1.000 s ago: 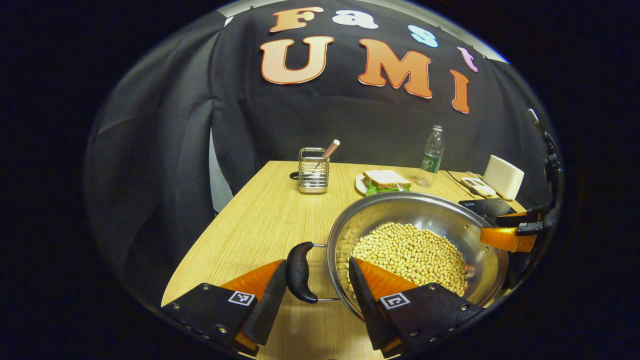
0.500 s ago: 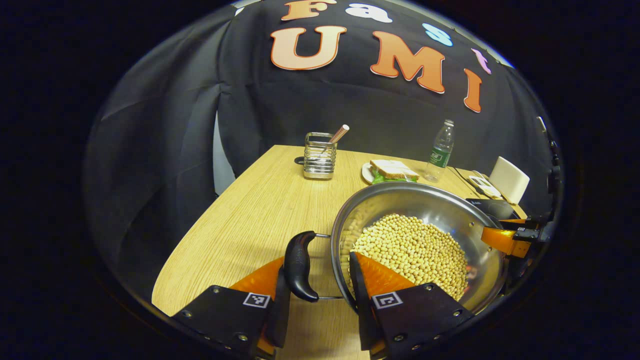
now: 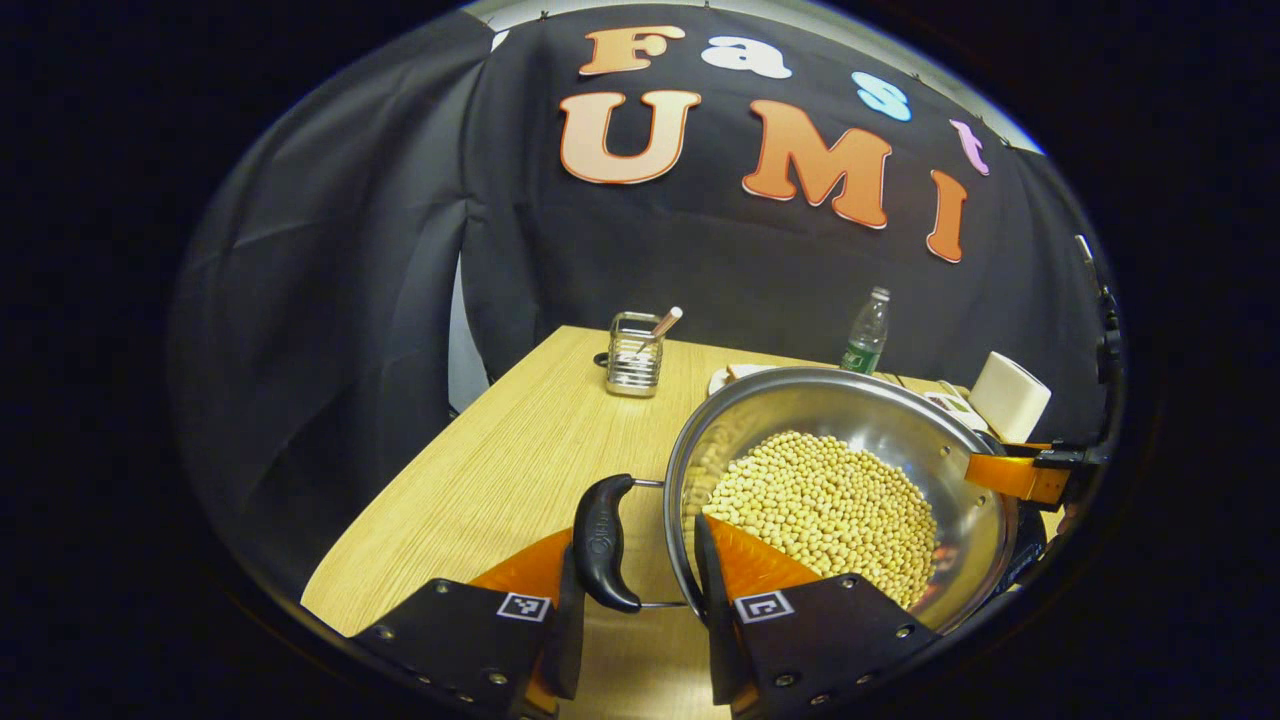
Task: First push the handle of the pot to place it horizontally, then grasp the pot with both hands and set it on the induction cooktop.
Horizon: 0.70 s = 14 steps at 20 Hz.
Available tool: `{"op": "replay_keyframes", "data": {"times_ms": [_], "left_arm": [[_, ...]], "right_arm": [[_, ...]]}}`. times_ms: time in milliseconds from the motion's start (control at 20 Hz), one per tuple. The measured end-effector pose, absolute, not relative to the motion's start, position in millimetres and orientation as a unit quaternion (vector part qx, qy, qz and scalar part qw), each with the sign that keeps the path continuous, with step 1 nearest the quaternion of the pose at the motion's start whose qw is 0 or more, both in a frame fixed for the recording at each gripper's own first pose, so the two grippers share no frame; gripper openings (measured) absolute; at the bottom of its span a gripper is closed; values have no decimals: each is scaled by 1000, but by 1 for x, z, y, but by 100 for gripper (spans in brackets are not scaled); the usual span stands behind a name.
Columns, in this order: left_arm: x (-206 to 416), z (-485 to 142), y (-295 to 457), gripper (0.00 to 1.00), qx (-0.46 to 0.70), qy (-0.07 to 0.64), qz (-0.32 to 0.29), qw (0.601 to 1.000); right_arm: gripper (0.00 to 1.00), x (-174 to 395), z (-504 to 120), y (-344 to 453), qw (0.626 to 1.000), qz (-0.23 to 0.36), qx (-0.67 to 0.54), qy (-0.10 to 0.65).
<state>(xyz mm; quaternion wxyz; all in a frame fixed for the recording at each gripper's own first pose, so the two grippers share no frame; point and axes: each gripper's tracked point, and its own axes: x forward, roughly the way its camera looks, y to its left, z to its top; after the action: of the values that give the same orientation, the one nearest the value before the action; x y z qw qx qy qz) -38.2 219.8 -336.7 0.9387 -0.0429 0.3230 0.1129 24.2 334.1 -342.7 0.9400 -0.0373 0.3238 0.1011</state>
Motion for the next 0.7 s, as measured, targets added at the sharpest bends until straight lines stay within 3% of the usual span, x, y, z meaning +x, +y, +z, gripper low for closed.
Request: {"op": "replay_keyframes", "data": {"times_ms": [700], "left_arm": [[-3,-292,81,51,-50,299,42,952]], "right_arm": [[48,13,-299,195,953,41,3,300]]}}
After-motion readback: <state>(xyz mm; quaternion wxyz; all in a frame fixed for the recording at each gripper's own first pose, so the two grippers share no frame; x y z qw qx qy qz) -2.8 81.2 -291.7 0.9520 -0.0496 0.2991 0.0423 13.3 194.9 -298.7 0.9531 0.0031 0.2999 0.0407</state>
